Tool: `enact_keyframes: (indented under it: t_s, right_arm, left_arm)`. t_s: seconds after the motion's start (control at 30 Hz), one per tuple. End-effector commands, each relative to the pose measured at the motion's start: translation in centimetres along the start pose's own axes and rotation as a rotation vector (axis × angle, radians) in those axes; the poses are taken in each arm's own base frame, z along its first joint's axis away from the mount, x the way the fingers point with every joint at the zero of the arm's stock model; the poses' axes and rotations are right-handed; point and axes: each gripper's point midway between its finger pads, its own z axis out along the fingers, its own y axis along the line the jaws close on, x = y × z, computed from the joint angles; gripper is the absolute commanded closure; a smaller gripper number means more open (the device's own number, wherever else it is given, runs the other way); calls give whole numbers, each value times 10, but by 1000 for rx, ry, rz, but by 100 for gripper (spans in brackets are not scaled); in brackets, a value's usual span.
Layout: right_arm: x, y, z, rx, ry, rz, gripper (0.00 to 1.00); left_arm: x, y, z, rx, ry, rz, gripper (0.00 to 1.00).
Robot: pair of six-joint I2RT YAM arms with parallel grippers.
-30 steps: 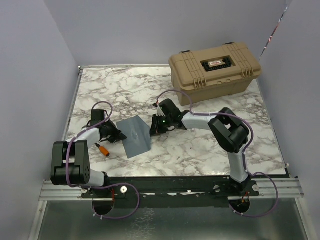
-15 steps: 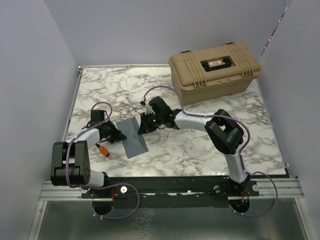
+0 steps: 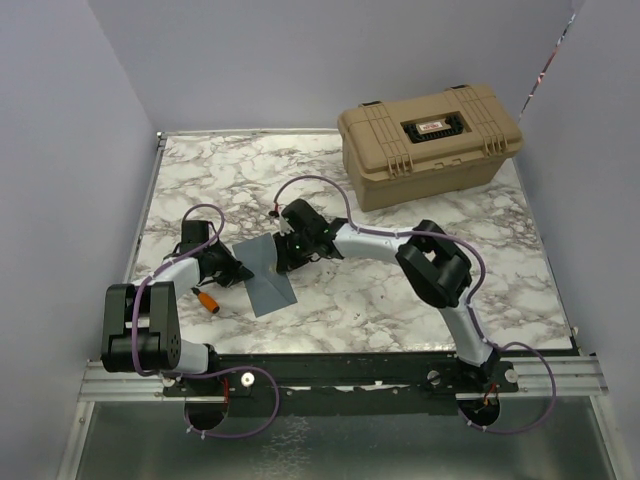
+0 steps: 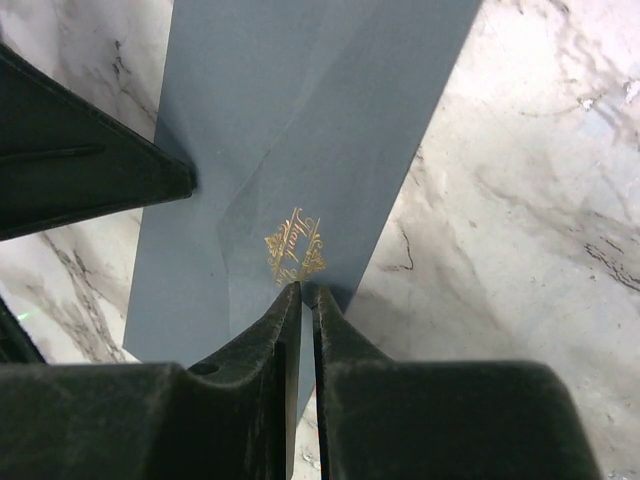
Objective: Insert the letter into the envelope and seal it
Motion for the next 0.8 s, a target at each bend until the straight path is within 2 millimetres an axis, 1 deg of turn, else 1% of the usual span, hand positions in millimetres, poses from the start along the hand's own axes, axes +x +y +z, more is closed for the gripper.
enact_keyframes:
  t_s: [0.0, 0.1, 0.23, 0.3, 0.4, 0.43, 0.53, 0.63, 0.7, 0.77]
  right_arm:
    - [25, -20, 12, 166, 78, -97, 88]
    - [35, -29, 13, 248, 100, -146, 88]
    - [45, -42, 11, 337, 112, -239, 88]
    - [50, -46, 9, 356, 110, -298, 86]
    - [53, -49, 7, 353, 91, -344, 81]
    - [58, -51, 7, 345, 97, -361, 80]
    - [61, -48, 6, 303, 96, -437, 75]
    - [65, -50, 4, 289, 121, -516, 74]
    - [69, -52, 3, 277, 141, -563, 74]
    - [73, -53, 2, 262, 160, -606, 74]
  left_arm:
    - [-3, -9, -3, 28, 0, 34, 100]
    - [-19, -34, -13, 95, -51, 62, 100]
    - [-33, -56, -22, 160, -94, 91, 100]
    - [-36, -64, -20, 193, -77, 102, 100]
    - [-38, -69, -8, 219, -24, 77, 100]
    - [-38, -73, -4, 240, -4, 68, 100]
    - [-41, -84, 4, 295, 35, 46, 100]
    - [-43, -92, 11, 337, 60, 34, 100]
    - [-39, -97, 14, 380, 98, 3, 100]
    - [-40, -105, 17, 431, 107, -31, 100]
